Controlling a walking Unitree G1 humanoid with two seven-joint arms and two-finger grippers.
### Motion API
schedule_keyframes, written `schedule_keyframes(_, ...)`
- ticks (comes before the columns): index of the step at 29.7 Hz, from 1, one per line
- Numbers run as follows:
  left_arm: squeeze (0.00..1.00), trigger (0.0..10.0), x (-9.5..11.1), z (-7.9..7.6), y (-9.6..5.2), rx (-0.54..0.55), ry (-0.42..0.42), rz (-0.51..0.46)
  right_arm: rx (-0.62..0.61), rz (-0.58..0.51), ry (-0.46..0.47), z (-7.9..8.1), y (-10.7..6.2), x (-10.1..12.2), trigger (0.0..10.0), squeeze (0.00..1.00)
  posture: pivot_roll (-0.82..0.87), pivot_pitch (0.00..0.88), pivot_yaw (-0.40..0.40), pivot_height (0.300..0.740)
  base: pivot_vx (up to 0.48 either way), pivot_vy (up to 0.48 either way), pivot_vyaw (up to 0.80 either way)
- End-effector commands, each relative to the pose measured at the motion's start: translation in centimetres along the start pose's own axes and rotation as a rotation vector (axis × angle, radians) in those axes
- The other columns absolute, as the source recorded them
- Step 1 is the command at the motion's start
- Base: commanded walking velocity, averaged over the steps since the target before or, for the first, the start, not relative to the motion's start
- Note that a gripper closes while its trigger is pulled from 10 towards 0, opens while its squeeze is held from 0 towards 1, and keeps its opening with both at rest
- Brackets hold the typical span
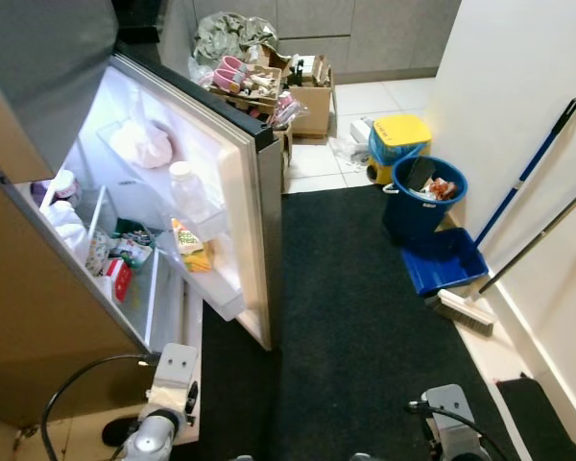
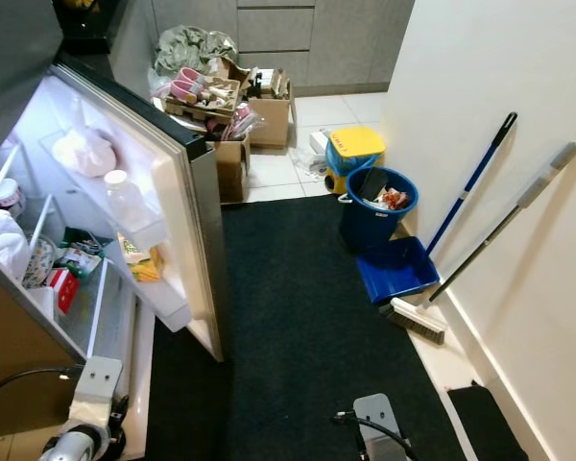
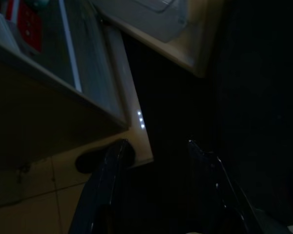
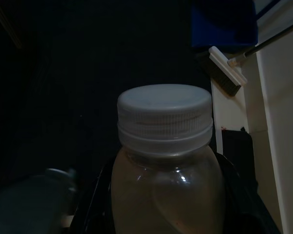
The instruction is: Restocking fridge
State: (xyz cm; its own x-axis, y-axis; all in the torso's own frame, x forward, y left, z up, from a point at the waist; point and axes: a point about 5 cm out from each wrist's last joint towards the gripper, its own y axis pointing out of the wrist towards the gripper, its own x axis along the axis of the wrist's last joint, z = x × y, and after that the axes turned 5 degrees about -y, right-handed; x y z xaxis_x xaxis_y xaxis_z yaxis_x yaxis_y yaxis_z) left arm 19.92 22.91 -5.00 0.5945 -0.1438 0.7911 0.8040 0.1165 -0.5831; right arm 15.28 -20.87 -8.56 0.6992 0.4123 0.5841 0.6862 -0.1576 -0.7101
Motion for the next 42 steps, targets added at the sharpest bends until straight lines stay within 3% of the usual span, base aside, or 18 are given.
schedule_keyframes(1,0.0,10.0,-0.51,-0.68,-0.13,-0.016,0.0,0.016,-0.017,-0.001,0.004,-0.48,0.01,-0.08,10.0,0.0,0.0,0.07,-0.014,0.74,0.0,-0.349,0.0)
schedule_keyframes(28,0.0,10.0,-0.39,-0.02,0.15,0.026,-0.057,0.021,-0.016,-0.004,0.01,-0.34,0.02,0.02,10.0,0.0,0.01,0.078,-0.012,0.74,0.053,-0.051,0.0)
schedule_keyframes(42,0.0,10.0,-0.07,-0.05,0.27,0.023,-0.054,0.006,-0.017,-0.007,0.012,-0.23,0.04,0.12,10.0,0.0,0.0,0.078,-0.01,0.74,0.378,0.0,0.0)
